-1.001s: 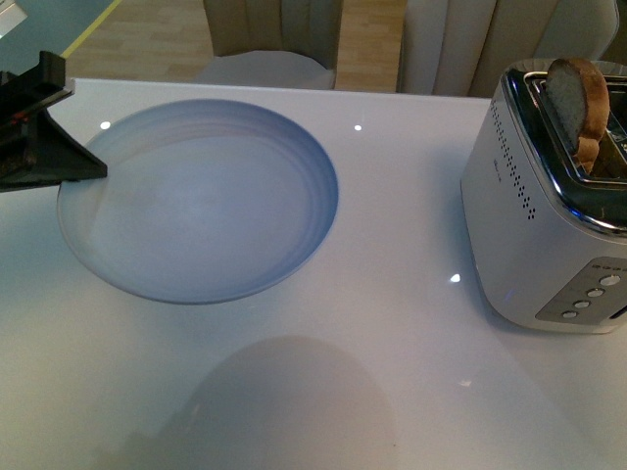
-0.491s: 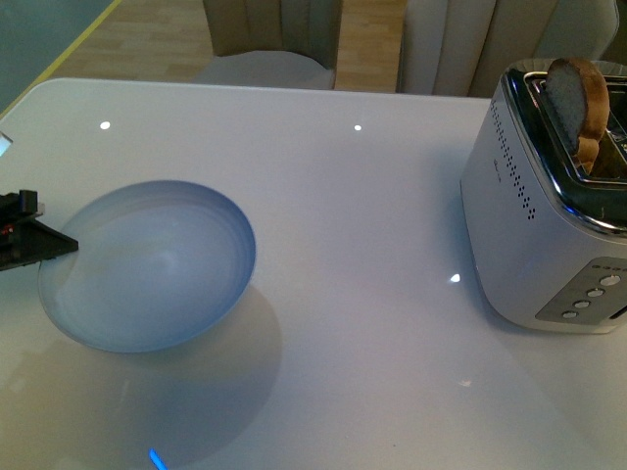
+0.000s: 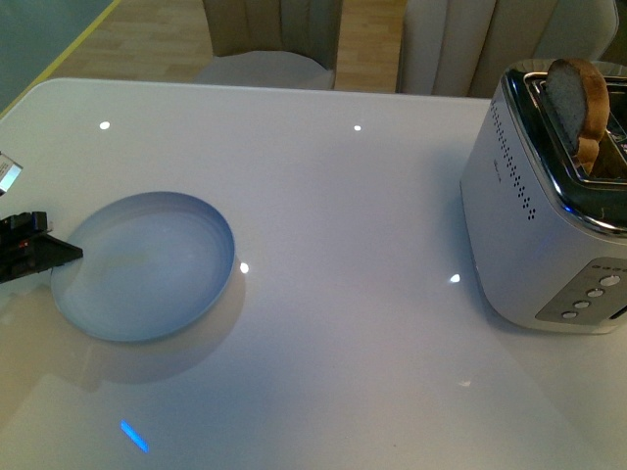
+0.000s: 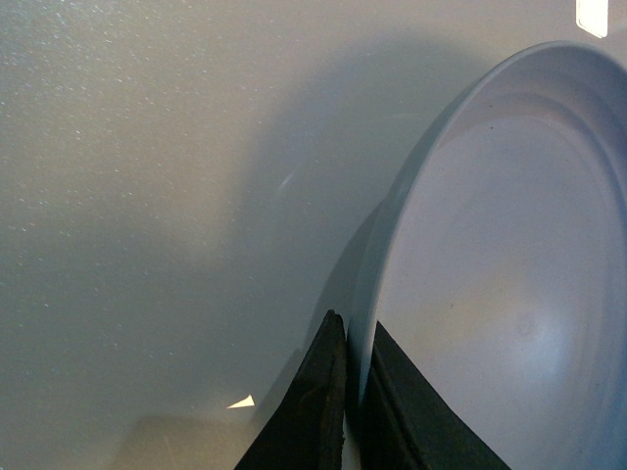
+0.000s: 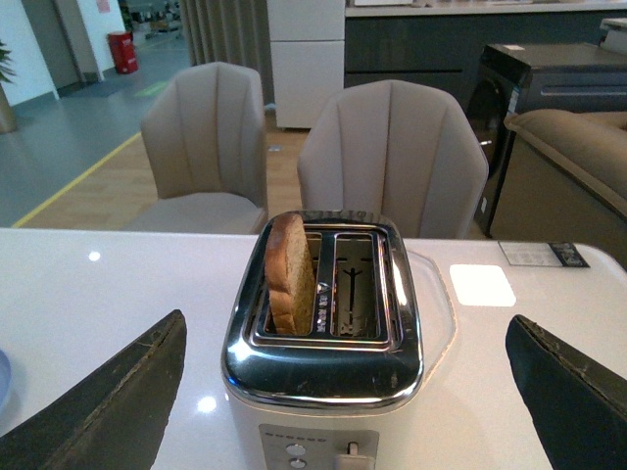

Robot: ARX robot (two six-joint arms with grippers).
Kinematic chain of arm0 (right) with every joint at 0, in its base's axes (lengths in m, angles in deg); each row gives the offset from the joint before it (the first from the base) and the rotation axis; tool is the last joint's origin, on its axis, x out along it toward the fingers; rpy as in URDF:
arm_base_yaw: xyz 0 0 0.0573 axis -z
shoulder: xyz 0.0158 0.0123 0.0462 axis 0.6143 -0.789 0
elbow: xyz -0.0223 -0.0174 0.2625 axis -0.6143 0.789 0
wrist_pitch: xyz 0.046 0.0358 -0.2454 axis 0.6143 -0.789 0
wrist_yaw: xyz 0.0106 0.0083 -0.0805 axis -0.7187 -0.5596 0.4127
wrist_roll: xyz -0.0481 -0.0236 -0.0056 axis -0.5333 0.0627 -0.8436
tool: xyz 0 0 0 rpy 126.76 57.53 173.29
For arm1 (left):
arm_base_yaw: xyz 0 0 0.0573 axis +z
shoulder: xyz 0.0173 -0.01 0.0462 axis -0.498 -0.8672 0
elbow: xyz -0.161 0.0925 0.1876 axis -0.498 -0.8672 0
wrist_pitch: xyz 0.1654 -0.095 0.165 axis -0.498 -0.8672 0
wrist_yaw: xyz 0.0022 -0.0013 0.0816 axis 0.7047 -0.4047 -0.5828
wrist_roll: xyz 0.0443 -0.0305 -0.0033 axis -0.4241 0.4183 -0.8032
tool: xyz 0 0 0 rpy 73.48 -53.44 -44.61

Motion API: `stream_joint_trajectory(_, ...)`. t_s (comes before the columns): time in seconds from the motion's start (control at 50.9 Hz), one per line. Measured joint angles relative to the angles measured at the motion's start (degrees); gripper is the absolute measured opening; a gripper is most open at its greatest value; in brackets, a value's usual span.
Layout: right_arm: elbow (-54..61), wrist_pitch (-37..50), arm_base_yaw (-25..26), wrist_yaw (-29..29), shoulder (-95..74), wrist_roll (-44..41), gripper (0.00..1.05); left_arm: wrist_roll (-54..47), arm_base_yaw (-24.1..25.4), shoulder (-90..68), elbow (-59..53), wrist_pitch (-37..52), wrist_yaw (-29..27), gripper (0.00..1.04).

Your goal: Left arm holds plate, right arm toasts bread

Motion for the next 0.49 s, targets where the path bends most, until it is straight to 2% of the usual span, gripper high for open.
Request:
stream_joint_trajectory(0.196, 0.0, 0.0, 0.0, 0.0, 0.0, 0.0, 0.96, 0.5, 1.2, -3.3, 5.9, -0.5, 0.3, 0.03)
stream_joint_trajectory(0.491, 0.0, 0.0, 0.0, 0.0, 0.0, 0.0, 0.96, 1.2, 1.6, -5.6, 8.4, -2.6, 1.0, 0.03)
